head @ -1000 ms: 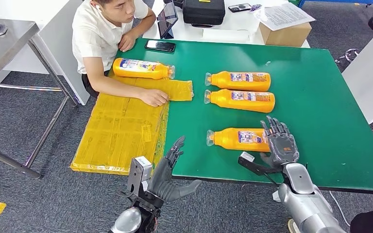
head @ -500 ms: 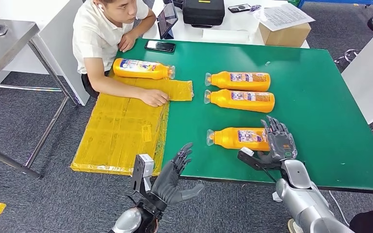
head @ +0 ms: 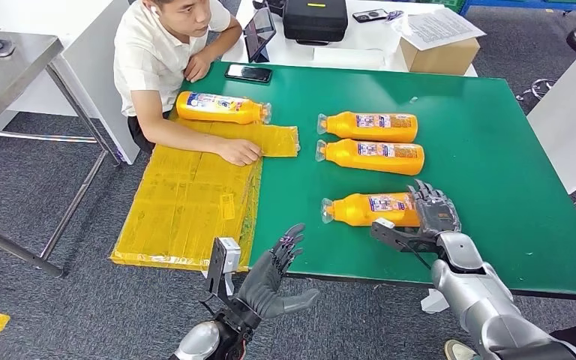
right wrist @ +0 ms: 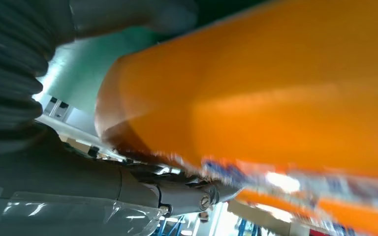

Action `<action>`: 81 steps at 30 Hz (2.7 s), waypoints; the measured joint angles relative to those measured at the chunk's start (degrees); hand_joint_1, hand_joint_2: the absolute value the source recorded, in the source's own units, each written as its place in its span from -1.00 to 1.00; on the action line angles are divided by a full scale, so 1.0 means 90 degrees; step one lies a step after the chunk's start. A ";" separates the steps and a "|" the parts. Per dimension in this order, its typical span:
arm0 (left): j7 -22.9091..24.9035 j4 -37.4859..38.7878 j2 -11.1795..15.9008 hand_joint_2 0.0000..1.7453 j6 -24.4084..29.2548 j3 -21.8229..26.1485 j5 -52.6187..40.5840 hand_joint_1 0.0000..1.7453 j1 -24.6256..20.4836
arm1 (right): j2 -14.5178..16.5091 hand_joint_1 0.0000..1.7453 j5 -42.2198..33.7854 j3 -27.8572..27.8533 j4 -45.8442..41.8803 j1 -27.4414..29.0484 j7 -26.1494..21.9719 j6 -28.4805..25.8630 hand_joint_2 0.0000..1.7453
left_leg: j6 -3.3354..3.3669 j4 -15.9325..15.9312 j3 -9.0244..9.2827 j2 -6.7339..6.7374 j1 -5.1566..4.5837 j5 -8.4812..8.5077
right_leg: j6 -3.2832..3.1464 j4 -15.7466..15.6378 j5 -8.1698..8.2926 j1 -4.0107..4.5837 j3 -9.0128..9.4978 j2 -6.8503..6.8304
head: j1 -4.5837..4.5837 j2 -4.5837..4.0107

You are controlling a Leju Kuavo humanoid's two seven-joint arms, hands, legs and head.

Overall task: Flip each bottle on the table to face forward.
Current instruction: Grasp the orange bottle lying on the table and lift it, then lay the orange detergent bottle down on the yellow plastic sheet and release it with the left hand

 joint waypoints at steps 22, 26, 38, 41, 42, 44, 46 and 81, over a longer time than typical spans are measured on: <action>-0.0379 0.0000 0.0001 1.00 0.0152 -0.0051 -0.0321 -1.00 -0.0023 | -0.0513 1.00 -0.1766 -0.0540 0.0222 0.0186 -0.1884 0.1025 1.00 | 0.0023 -0.0001 0.0112 0.0000 0.0003 -0.0032 | 0.0021 -0.0027 -0.0018 0.0004 0.0113 -0.0004 | 0.0001 0.0000; -0.0941 0.0000 -0.0007 1.00 0.1106 -0.0024 -0.0950 -1.00 -0.0024 | -0.0338 1.00 -0.2930 -0.0967 -0.0158 0.0587 -0.2613 0.1260 1.00 | 0.0015 -0.0001 0.0113 0.0016 0.0007 -0.0040 | 0.0020 -0.0027 -0.0014 0.0009 0.0128 0.0011 | 0.0002 0.0000; -0.1267 -0.0056 -0.0044 1.00 0.1609 0.0415 -0.0608 -1.00 0.0227 | 0.0737 1.00 -0.5686 -0.1229 -0.3510 0.2495 -0.2581 0.2714 1.00 | 0.0000 -0.0004 0.0053 0.0030 0.0022 -0.0035 | 0.0014 -0.0011 -0.0014 0.0020 0.0066 0.0035 | -0.0001 0.0000; -0.1189 -0.0168 -0.0036 1.00 0.1511 0.0491 -0.0402 -1.00 0.0312 | 0.0991 1.00 -0.6163 -0.1048 -0.4359 0.2851 -0.2543 0.2613 1.00 | -0.0001 -0.0004 0.0034 0.0026 0.0021 -0.0033 | 0.0014 -0.0009 -0.0016 0.0018 0.0048 0.0028 | 0.0000 0.0000; -0.1166 -0.0200 -0.0033 1.00 0.1485 0.0501 -0.0365 -1.00 0.0326 | 0.1056 1.00 -0.6247 -0.0988 -0.4569 0.2922 -0.2541 0.2575 1.00 | -0.0001 -0.0004 0.0030 0.0025 0.0020 -0.0034 | 0.0014 -0.0009 -0.0017 0.0017 0.0044 0.0027 | 0.0000 0.0000; -0.1139 -0.0252 -0.0032 1.00 0.1451 0.0516 -0.0330 -1.00 0.0345 | 0.1155 1.00 -0.6318 -0.0893 -0.4883 0.3027 -0.2541 0.2535 1.00 | -0.0001 -0.0004 0.0022 0.0024 0.0017 -0.0035 | 0.0014 -0.0010 -0.0018 0.0014 0.0036 0.0027 | 0.0001 0.0000; -0.1126 -0.0288 -0.0032 1.00 0.1435 0.0531 -0.0323 -1.00 0.0361 | 0.1217 1.00 -0.6343 -0.0829 -0.5093 0.3100 -0.2541 0.2524 1.00 | -0.0001 -0.0004 0.0012 0.0021 0.0015 -0.0035 | 0.0014 -0.0011 -0.0019 0.0012 0.0027 0.0025 | 0.0001 0.0000; -0.0405 -0.0282 -0.0015 1.00 0.0751 0.0408 0.0501 0.04 -0.0137 | 0.1784 1.00 -0.5554 0.1431 -0.3666 0.2237 -0.2406 0.2278 1.00 | -0.0001 -0.0003 -0.0005 0.0023 0.0014 -0.0034 | 0.0014 -0.0007 -0.0018 0.0012 0.0003 0.0025 | 0.0001 0.0000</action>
